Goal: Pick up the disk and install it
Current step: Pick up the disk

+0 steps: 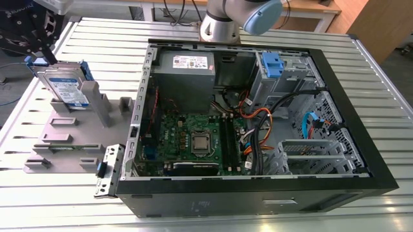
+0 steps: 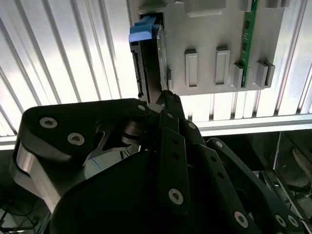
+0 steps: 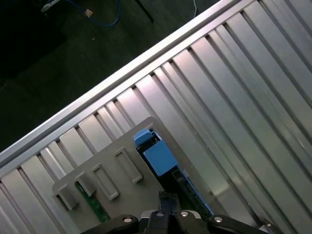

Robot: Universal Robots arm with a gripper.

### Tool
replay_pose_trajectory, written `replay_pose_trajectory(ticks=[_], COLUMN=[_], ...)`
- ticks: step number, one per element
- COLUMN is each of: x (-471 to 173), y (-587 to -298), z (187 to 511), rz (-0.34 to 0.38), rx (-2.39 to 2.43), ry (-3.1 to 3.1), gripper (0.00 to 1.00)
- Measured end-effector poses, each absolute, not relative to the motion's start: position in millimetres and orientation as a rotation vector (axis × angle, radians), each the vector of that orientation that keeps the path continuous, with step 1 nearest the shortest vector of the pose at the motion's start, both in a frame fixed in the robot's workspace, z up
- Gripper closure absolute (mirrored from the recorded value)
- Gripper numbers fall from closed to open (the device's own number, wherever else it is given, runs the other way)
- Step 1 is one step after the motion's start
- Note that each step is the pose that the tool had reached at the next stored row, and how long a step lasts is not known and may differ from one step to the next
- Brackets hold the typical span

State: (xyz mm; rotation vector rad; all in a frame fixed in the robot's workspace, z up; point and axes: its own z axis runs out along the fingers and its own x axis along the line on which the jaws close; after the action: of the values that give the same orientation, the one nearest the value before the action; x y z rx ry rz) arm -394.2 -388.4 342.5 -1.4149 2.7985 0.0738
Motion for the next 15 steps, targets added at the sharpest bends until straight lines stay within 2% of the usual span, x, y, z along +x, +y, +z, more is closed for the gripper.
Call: replay_pose_trajectory(ticks=[15], x=[-394.2], y=[-388.4], z=[342.5], rz=[0.074], rx=[-1.542], ry=[2.733], gripper=[0.89])
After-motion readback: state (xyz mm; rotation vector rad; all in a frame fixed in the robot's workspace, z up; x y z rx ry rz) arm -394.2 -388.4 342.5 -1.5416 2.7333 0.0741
